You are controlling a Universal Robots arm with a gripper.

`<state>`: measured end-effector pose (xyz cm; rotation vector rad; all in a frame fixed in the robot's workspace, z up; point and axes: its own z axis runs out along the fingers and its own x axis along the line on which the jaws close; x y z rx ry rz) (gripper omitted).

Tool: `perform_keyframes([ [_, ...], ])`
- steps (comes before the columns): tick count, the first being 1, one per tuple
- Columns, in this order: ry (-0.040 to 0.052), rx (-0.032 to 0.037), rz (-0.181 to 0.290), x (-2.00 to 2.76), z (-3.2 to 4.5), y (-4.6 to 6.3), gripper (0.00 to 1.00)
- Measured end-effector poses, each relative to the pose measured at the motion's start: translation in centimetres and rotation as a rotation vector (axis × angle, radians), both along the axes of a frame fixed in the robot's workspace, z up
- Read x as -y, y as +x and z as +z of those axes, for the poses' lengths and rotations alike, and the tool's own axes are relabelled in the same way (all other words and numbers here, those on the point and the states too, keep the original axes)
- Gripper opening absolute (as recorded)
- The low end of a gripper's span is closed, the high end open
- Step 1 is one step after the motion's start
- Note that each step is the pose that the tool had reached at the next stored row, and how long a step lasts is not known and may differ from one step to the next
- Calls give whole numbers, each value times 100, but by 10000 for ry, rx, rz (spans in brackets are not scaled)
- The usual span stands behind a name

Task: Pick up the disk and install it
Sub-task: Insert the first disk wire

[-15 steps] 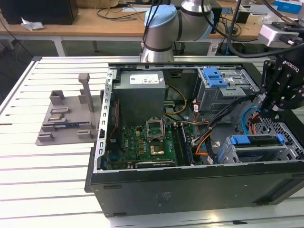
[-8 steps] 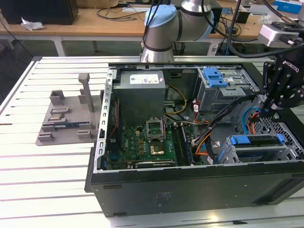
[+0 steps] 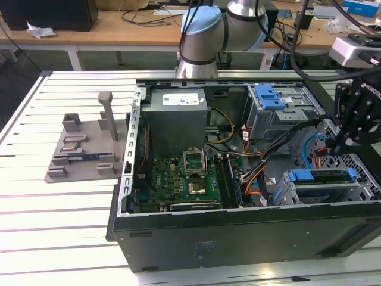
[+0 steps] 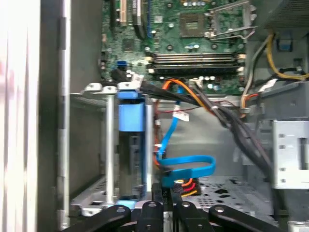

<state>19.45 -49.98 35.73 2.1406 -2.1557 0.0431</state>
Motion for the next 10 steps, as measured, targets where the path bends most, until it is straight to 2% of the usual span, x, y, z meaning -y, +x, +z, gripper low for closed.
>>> perform_keyframes([
  [1,14,0,-1,45,-1,-1,17],
  [2,55,0,-1,96,-1,-1,17],
  [3,107,0,0,128,0,-2,17],
  [5,314,0,0,236,-2,-15,17],
  [7,338,-1,0,273,-25,-25,17],
  [10,386,0,-1,276,-53,-38,17],
])
